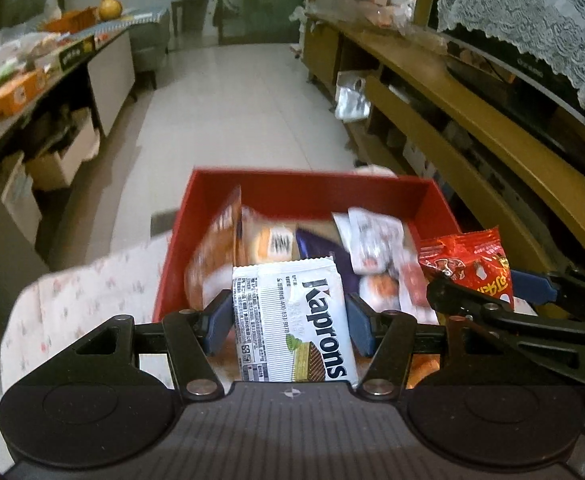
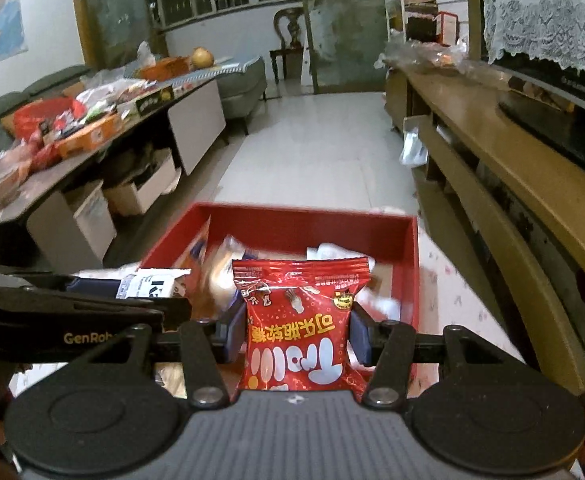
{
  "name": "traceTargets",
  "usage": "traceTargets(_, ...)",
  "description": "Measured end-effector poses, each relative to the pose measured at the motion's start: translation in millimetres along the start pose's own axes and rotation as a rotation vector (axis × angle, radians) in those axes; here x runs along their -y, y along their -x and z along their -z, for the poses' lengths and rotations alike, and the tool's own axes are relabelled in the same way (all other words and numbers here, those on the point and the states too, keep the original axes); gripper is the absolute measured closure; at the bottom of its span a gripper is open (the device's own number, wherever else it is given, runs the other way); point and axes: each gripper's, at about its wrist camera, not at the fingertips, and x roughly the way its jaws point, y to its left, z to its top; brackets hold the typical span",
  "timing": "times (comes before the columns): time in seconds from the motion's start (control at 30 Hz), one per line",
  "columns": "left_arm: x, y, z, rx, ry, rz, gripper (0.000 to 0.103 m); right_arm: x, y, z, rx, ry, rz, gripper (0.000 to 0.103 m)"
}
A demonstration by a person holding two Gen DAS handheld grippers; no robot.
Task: Organize snacks
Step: 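Carry the Kaprons wafer and Trolli bag with both grippers over the red box, then drop both snacks into the red box and open both grippers, then grasp the gold biscuit pack with the left gripper while the right gripper grasps the round pastry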
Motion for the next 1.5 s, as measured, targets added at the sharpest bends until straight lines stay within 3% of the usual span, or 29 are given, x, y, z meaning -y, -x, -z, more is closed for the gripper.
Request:
traceTargets(0.37,-8.8,-68.4,-28.7,-0.04,0.013,-0.033,0.037,18.2,-75.6,-25.9,-0.024,-0.005,0.027,0.038)
traceTargets(0.57,-13.4,-77.2,-28.3,-0.046,0.01,-0.034,0.033,25.2,-99.3,-24.7,-0.056,-0.011,0.028,0.036)
traceTargets(1.2,-23.5,-34.5,-16.8,-0.023,0.053,-0.01,0.02,16.1,-60.9,-14.7,-0.055,-0.003,0.019,0.034)
traceTargets(1.33,-32.2,-16.9,1.1,-0.037,0.075,-0.002,0.018,11.5,-40.9,-3.5,-0.066,0.007,0.006,0.033)
traceTargets(1.5,-36.4,-11.0,32.2,-0.112,0.091,0.018,0.018,4.6,-18.0,20.7,-0.105,0.041,-0.015,0.033)
